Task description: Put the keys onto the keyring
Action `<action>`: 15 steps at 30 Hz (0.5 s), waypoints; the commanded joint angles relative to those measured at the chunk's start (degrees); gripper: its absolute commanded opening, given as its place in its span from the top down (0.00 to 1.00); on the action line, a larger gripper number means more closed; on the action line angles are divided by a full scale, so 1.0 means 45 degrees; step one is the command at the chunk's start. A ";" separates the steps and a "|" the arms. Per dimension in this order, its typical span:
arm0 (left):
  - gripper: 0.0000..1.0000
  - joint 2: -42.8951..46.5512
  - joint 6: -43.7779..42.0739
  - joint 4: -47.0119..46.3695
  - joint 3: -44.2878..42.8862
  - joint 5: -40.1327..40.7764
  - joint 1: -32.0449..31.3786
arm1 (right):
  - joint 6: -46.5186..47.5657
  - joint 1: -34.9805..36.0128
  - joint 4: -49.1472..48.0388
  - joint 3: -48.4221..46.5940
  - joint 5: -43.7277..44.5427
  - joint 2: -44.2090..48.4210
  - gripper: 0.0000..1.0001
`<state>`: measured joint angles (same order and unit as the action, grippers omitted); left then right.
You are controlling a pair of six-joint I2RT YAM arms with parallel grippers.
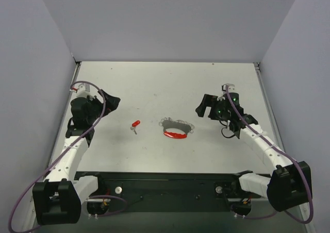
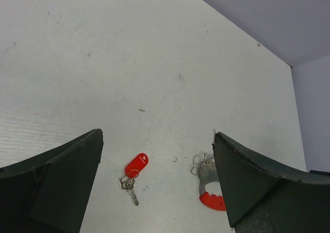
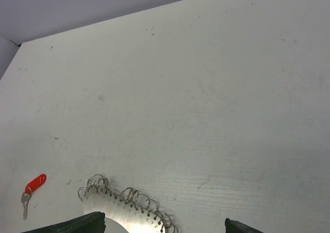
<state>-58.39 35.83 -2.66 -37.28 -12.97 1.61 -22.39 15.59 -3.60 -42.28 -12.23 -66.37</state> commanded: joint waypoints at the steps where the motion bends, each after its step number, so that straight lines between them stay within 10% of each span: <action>1: 0.03 -0.0422 0.0124 -0.2241 0.0355 -0.1549 0.0034 | 0.0152 0.0128 0.0310 -0.0467 -0.0134 -0.0133 0.00; 15: 0.07 -0.5830 -0.3430 0.2033 -0.5209 0.0050 -0.5570 | 0.0113 0.0167 0.0428 -0.0956 -0.1696 -0.2827 0.16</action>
<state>-78.39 27.64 -0.95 -51.42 -15.55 -18.94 -21.30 15.97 -1.85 -45.10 -17.02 -77.03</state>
